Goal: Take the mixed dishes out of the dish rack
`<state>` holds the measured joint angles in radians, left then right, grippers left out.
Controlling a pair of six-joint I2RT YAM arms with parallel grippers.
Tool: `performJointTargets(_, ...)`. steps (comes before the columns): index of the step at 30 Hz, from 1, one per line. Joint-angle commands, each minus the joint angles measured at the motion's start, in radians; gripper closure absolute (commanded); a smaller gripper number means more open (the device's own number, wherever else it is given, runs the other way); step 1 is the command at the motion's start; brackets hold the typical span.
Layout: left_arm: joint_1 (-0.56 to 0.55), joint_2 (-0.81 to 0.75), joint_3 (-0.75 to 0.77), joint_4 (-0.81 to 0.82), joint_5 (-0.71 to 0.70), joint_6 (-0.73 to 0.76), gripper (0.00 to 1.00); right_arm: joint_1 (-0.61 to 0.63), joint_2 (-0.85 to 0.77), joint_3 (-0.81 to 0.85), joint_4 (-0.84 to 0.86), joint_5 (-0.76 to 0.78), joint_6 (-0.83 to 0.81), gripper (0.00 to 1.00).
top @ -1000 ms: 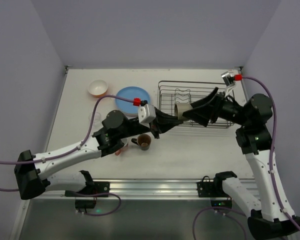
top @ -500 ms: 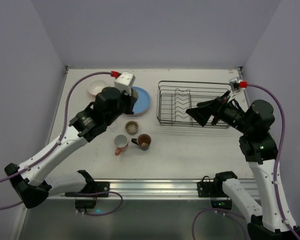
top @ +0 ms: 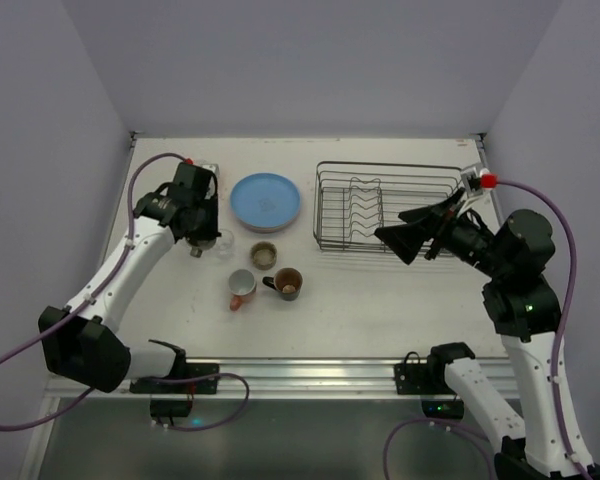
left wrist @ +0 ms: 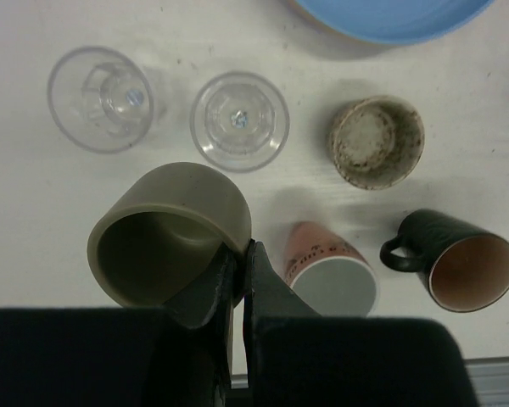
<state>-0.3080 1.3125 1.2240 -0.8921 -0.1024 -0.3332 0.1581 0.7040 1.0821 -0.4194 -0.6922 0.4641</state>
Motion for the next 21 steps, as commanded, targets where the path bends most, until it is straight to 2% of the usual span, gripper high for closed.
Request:
performJointTargets(1, 0.006, -0.01, -0.038, -0.07, 0.047, -0.027, 1.0, 0.0, -0.027, 0.019, -0.042, 0.025, -0.067, 0.01)
performJointTargets(8, 0.006, -0.013, -0.167, -0.1, 0.018, -0.089, 1.0, 0.001, -0.058, 0.012, -0.038, 0.017, -0.084, 0.01)
performJointTargets(14, 0.006, -0.035, -0.27, -0.041, 0.064, -0.145, 1.0, 0.001, -0.089, -0.013, -0.021, -0.001, -0.088, 0.01)
performJointTargets(21, 0.004, -0.018, -0.316, -0.01, -0.026, -0.199, 1.0, 0.004, -0.12, -0.028, -0.007, -0.013, -0.088, 0.01)
